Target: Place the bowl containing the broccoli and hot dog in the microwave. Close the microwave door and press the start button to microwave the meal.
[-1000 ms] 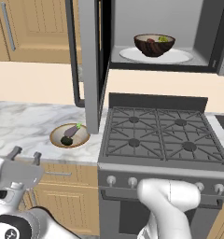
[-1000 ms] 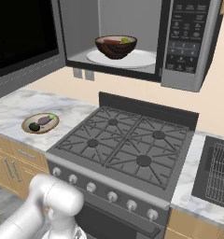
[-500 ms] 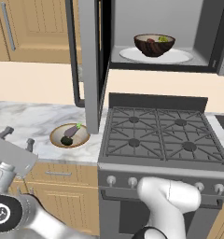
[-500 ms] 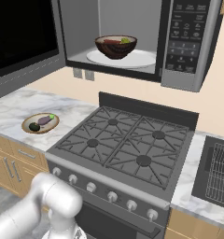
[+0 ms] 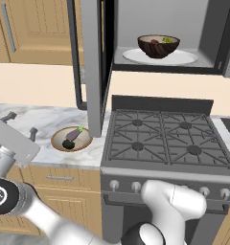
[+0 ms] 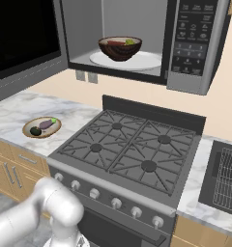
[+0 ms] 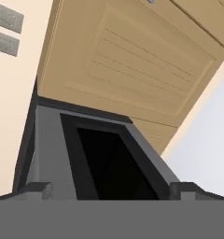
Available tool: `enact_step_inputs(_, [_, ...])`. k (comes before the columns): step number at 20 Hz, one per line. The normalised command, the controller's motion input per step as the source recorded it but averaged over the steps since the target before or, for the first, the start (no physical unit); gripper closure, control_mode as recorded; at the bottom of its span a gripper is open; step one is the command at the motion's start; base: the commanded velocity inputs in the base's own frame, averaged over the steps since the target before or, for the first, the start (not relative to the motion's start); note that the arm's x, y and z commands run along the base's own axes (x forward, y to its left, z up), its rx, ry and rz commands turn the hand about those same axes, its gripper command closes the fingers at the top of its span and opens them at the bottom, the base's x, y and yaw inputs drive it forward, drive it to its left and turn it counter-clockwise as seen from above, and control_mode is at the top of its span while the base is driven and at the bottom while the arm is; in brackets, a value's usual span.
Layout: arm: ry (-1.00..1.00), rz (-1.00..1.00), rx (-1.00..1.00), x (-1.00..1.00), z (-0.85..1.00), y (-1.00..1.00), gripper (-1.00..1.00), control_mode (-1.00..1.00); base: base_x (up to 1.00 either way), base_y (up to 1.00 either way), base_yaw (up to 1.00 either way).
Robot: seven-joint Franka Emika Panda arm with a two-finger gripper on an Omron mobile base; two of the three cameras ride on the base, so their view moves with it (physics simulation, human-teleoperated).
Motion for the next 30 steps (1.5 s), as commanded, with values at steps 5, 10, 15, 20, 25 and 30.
enact_step_inputs(5, [0.00,-0.12,0.09,0.23,0.02,-0.14,-1.00,-1.00,0.00,0.00,0.00])
enact_step_inputs(10, [0.00,-0.12,0.13,0.24,0.13,-0.17,-1.00,-1.00,0.00,0.00,0.00])
enact_step_inputs(15, [-0.01,-0.13,0.15,0.05,0.17,-0.38,-1.00,-1.00,0.00,0.00,0.00])
enact_step_inputs(20, [-0.06,-0.14,0.17,0.00,0.11,-0.65,-1.00,-1.00,0.00,0.00,0.00])
enact_step_inputs(25, [-0.03,-0.14,0.15,0.04,0.19,-0.68,-1.00,-1.00,0.00,0.00,0.00])
enact_step_inputs(30, [0.00,-0.08,0.04,0.12,0.46,-0.45,-1.00,-1.00,0.00,0.00,0.00])
